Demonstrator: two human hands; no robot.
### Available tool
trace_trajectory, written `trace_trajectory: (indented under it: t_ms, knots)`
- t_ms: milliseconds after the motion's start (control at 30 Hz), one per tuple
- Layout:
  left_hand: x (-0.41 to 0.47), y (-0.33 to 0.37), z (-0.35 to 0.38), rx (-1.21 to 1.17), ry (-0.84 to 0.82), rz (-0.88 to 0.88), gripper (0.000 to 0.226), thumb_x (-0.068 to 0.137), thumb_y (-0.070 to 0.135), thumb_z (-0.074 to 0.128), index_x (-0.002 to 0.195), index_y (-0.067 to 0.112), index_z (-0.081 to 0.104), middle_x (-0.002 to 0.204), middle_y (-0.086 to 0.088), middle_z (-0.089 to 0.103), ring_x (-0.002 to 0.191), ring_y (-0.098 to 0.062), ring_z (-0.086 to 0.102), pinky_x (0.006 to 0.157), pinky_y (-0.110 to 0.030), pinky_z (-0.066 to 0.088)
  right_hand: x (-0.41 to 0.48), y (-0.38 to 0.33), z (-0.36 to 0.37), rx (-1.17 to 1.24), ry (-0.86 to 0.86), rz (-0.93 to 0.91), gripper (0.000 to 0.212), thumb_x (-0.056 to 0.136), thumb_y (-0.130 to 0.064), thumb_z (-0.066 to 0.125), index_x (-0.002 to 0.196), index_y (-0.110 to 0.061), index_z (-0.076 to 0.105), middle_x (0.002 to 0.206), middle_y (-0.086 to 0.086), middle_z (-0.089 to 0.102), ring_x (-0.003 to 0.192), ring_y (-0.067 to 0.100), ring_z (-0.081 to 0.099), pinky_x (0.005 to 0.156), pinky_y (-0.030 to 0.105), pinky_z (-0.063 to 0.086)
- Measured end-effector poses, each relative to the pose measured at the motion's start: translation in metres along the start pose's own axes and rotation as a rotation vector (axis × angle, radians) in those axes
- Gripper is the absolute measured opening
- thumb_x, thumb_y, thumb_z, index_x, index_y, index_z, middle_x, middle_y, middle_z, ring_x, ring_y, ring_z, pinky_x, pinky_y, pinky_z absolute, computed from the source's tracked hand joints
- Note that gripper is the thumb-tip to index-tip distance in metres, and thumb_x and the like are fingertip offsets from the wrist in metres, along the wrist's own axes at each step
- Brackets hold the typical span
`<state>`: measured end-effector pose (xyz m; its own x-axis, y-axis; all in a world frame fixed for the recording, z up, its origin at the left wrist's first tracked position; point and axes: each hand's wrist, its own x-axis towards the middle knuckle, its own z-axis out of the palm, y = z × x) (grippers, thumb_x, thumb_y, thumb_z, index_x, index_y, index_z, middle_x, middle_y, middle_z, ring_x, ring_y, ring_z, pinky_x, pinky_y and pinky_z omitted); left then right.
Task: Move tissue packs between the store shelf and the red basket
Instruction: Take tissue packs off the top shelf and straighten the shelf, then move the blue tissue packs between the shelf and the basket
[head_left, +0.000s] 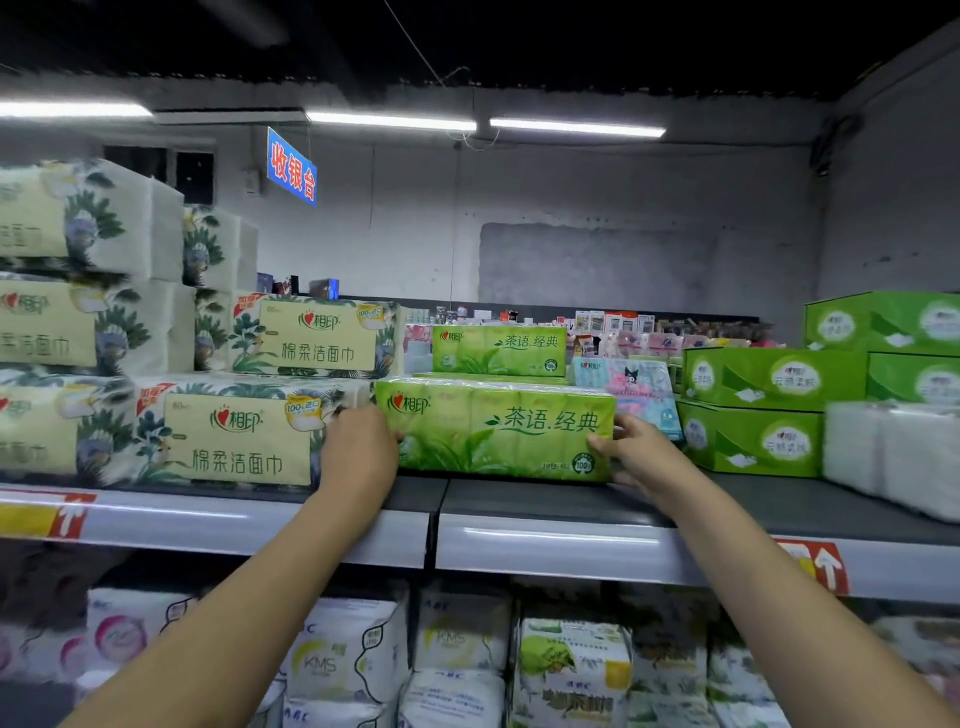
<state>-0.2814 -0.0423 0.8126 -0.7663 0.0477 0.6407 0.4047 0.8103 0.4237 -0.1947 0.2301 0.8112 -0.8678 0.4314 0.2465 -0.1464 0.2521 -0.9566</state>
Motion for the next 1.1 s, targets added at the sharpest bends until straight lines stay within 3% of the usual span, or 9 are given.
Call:
trace_trajectory:
  t_ms: [100, 200, 333, 467, 600, 733, 900, 1033, 1100]
  knots:
    - [0.000, 0.002, 0.001, 0.031, 0.008, -0.015, 0.027, 0.091, 0.016, 0.061, 0.108, -0.005, 0.057, 0.104, -0.025, 0.063, 0.101, -0.040, 0.059, 0.075, -0.042, 0.049, 0.003, -0.001, 0.001, -0.004, -0.013, 0.001, 0.039, 0.090, -0.008, 0.060, 0.126, -0.012, 0.047, 0.102, -0.001, 0.063, 0.092, 0.017, 0.063, 0.085, 0.037, 0.053]
    - [-0.001, 0.001, 0.003, 0.041, 0.005, -0.024, 0.026, 0.090, 0.018, 0.063, 0.103, -0.005, 0.059, 0.103, -0.024, 0.063, 0.100, -0.039, 0.059, 0.074, -0.042, 0.049, 0.002, 0.000, 0.001, -0.019, -0.026, -0.004, 0.042, 0.089, -0.009, 0.062, 0.128, -0.009, 0.046, 0.098, 0.001, 0.063, 0.093, 0.024, 0.059, 0.072, 0.033, 0.045]
    - [0.000, -0.001, 0.007, 0.045, 0.021, -0.035, 0.020, 0.090, 0.016, 0.063, 0.092, -0.004, 0.060, 0.098, -0.023, 0.064, 0.095, -0.038, 0.059, 0.068, -0.039, 0.043, 0.001, 0.003, 0.002, -0.041, -0.017, -0.021, 0.049, 0.090, -0.011, 0.061, 0.134, -0.009, 0.041, 0.090, 0.000, 0.060, 0.108, 0.036, 0.060, 0.079, 0.039, 0.047]
    - [-0.002, -0.002, 0.010, 0.059, 0.055, -0.040, 0.009, 0.089, 0.005, 0.057, 0.088, -0.004, 0.061, 0.095, -0.024, 0.064, 0.091, -0.038, 0.060, 0.066, -0.036, 0.039, -0.001, 0.002, 0.005, -0.122, -0.023, -0.053, 0.035, 0.089, -0.020, 0.063, 0.119, -0.021, 0.044, 0.096, -0.006, 0.056, 0.090, 0.016, 0.059, 0.075, 0.029, 0.050]
    - [-0.004, -0.004, 0.010, 0.001, 0.070, -0.031, 0.019, 0.084, -0.005, 0.048, 0.067, 0.003, 0.045, 0.078, -0.024, 0.057, 0.072, -0.034, 0.050, 0.057, -0.036, 0.034, 0.001, 0.004, 0.006, -0.154, 0.000, -0.083, 0.034, 0.087, -0.020, 0.065, 0.115, -0.020, 0.045, 0.098, -0.003, 0.055, 0.098, 0.022, 0.058, 0.083, 0.034, 0.051]
    - [-0.003, -0.006, 0.011, -0.042, 0.062, -0.005, 0.016, 0.083, -0.006, 0.046, 0.068, 0.001, 0.046, 0.074, -0.019, 0.047, 0.068, -0.030, 0.045, 0.057, -0.036, 0.034, 0.004, 0.005, 0.005, -0.202, 0.045, -0.088, 0.037, 0.084, -0.022, 0.070, 0.110, -0.011, 0.046, 0.109, 0.009, 0.053, 0.101, 0.028, 0.058, 0.087, 0.041, 0.054]
    - [0.001, -0.009, 0.016, -0.079, 0.048, 0.014, 0.022, 0.082, -0.005, 0.048, 0.062, 0.001, 0.043, 0.070, -0.019, 0.047, 0.064, -0.030, 0.046, 0.054, -0.034, 0.035, 0.002, 0.004, 0.005, -0.242, 0.043, -0.111, 0.031, 0.084, -0.023, 0.070, 0.104, -0.010, 0.050, 0.092, 0.000, 0.055, 0.092, 0.021, 0.056, 0.074, 0.031, 0.050]
    - [-0.001, -0.010, 0.013, -0.094, 0.015, 0.022, 0.031, 0.082, -0.004, 0.048, 0.056, 0.005, 0.035, 0.061, -0.013, 0.039, 0.060, -0.028, 0.041, 0.049, -0.032, 0.028, -0.001, 0.002, 0.005, -0.291, 0.051, -0.121, 0.032, 0.084, -0.026, 0.070, 0.105, -0.010, 0.051, 0.100, 0.004, 0.058, 0.090, 0.019, 0.056, 0.066, 0.025, 0.048]
    - [-0.003, -0.013, 0.011, -0.118, 0.011, 0.042, 0.036, 0.081, -0.004, 0.048, 0.051, 0.007, 0.032, 0.055, -0.010, 0.034, 0.057, -0.027, 0.040, 0.047, -0.031, 0.027, -0.003, 0.002, 0.004, -0.323, 0.060, -0.122, 0.036, 0.083, -0.028, 0.071, 0.108, -0.010, 0.052, 0.107, 0.008, 0.059, 0.093, 0.020, 0.057, 0.071, 0.027, 0.050]
